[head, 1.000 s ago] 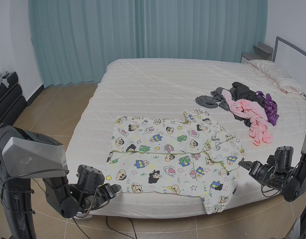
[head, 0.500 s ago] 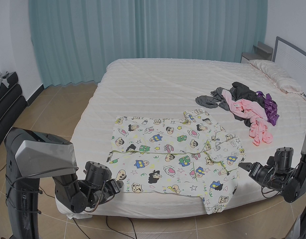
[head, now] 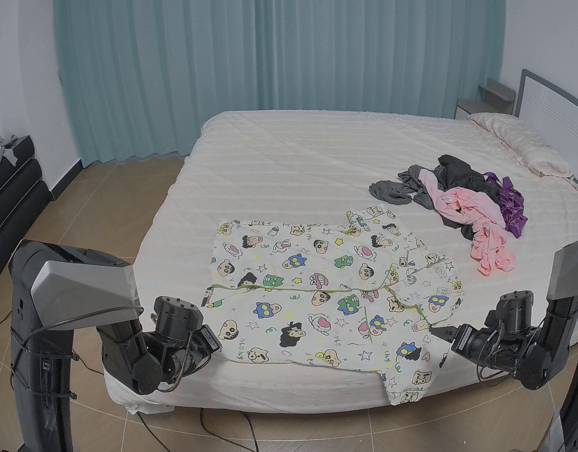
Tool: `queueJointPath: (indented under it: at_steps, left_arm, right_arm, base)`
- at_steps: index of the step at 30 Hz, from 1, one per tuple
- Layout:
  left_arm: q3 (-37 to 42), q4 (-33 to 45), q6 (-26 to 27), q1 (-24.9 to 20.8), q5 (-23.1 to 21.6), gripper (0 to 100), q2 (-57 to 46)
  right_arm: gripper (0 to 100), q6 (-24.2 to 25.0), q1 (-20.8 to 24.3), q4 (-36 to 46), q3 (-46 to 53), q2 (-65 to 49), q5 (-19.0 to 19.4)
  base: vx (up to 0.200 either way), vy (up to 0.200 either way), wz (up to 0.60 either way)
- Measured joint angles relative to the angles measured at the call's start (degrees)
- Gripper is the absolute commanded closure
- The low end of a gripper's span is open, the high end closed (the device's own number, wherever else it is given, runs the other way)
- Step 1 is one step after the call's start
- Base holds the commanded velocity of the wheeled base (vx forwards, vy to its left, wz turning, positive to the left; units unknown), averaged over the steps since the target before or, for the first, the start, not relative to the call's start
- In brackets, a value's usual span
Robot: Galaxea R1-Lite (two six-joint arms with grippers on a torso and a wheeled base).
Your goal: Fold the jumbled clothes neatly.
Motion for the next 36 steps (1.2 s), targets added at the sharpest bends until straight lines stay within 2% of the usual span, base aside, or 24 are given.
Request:
queueJointPath:
  at_steps: [8,13,19,20,28,36]
  left_arm:
    - [4.41,-8.95,-5.45,0.1,-0.16,100,-1.23]
    - [7.74,-15.08,-6.02,0.13,-0.17,100,-1.62]
    - [8.92,-16.66,-6.0,-0.04,-0.33,100,-1.66]
    - [8.9,-16.73,-5.97,0.1,-0.33,100,-1.65]
    - [8.73,-16.79,-5.94,0.93,-0.41,100,-1.35]
    - [8.7,-16.79,-5.85,1.23,-0.4,100,-1.32]
  right_arm:
    - [0,-4.64,1.24,-0.67,-3.28,7.3,-1.21]
    - [0,-5.55,1.16,-1.22,-4.88,9.73,-3.15]
    - [0,-7.14,-1.06,-4.17,-6.86,12.64,-3.73]
    - [100,-7.3,-1.18,-4.47,-7.39,13.2,-3.74]
    - [100,-7.47,-1.56,-6.68,-11.33,16.62,-3.34]
    - [100,-7.24,-2.08,-9.42,-11.19,14.69,-3.04]
  base:
    - [0.0,0.0,0.0]
    - [0.0,0.0,0.0]
    - [0.0,0.0,0.0]
    - [0.0,0.0,0.0]
    - [0.0,0.0,0.0]
    - [0.0,0.0,0.0]
